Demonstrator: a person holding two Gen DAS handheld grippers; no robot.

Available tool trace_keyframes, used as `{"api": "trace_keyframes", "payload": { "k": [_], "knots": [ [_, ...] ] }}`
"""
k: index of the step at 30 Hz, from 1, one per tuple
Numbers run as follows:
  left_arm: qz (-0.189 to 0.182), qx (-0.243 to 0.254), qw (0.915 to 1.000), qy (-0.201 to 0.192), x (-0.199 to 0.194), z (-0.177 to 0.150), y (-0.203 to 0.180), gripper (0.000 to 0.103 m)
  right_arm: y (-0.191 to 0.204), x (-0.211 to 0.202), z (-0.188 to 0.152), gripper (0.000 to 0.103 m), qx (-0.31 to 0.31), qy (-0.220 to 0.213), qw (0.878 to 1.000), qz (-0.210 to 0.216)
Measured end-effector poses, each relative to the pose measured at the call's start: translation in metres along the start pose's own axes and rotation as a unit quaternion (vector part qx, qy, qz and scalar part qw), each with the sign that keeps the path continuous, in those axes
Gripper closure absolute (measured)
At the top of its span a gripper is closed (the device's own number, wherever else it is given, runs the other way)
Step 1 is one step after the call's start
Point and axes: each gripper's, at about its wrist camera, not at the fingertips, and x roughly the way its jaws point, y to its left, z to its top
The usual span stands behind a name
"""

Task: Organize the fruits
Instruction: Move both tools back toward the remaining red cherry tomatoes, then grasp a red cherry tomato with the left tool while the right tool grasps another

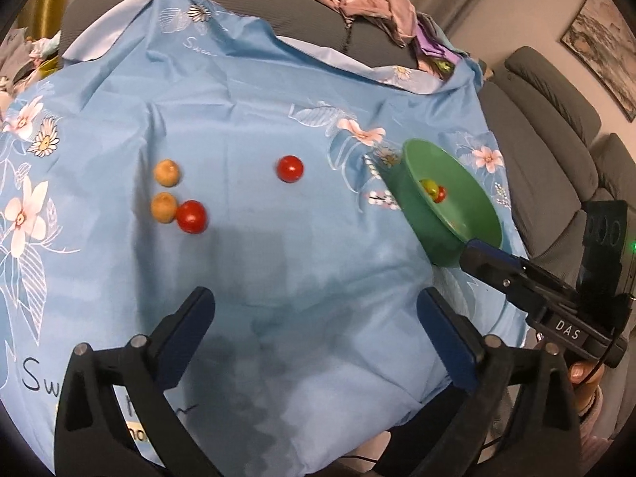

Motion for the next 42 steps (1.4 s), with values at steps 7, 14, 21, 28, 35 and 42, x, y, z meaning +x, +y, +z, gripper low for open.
{"api": "trace_keyframes", "payload": {
  "k": [7,14,21,28,35,42],
  "knots": [
    [0.038,0.020,0.9991,0.001,0.006,0.000,0.009,0.001,0.006,0.013,0.002,0.061,-0.004,0.012,1.000,0.003],
    [0.066,0.042,0.9968,-0.015,0.007,0.005,0.021,0.001,0.007,0.028,0.006,0.061,-0.008,0.024,1.000,0.010],
    [0.063,0.034,0.9973,-0.016,0.017,0.015,0.042,0.007,0.015,0.051,0.014,0.061,-0.017,0.039,0.999,0.023],
    [0.058,0.032,0.9978,0.003,0.039,0.026,0.055,0.028,0.021,0.071,0.021,0.061,-0.023,0.051,0.998,0.036],
    [0.081,0.027,0.9958,0.034,0.070,0.036,0.064,0.040,0.022,0.084,0.026,0.061,-0.025,0.057,0.997,0.037],
    [0.106,0.030,0.9930,0.042,0.085,0.044,0.070,0.048,0.023,0.093,0.029,0.061,-0.026,0.063,0.997,0.041]
  ]
}}
